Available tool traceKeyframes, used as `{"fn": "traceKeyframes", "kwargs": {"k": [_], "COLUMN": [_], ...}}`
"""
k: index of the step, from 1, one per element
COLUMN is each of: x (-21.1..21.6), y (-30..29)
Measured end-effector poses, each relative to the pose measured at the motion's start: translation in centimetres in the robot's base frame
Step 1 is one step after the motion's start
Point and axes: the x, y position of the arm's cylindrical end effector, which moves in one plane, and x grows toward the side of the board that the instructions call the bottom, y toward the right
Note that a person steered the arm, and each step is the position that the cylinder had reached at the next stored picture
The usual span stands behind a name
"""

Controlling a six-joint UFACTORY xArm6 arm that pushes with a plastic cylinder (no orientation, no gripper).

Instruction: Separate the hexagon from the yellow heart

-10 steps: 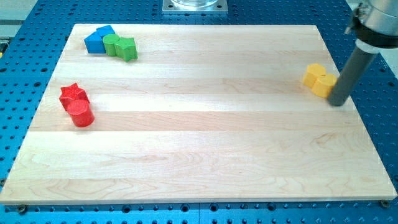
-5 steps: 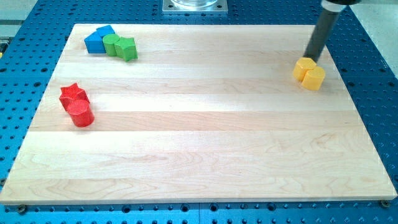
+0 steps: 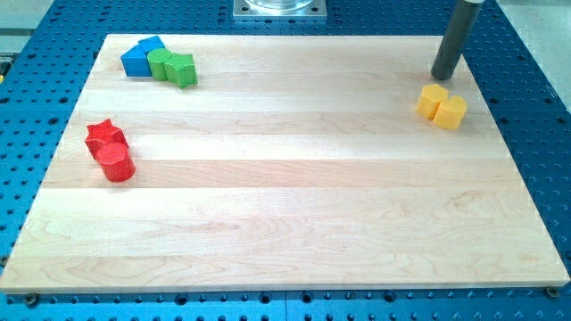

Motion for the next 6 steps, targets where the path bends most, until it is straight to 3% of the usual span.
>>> {"fn": "traceKeyframes", "kwargs": {"k": [1,4,5,6], "x": [4.2,8.4,5.4,-0.8], "y": [-2.3,-7.0,-4.7,-1.3]}}
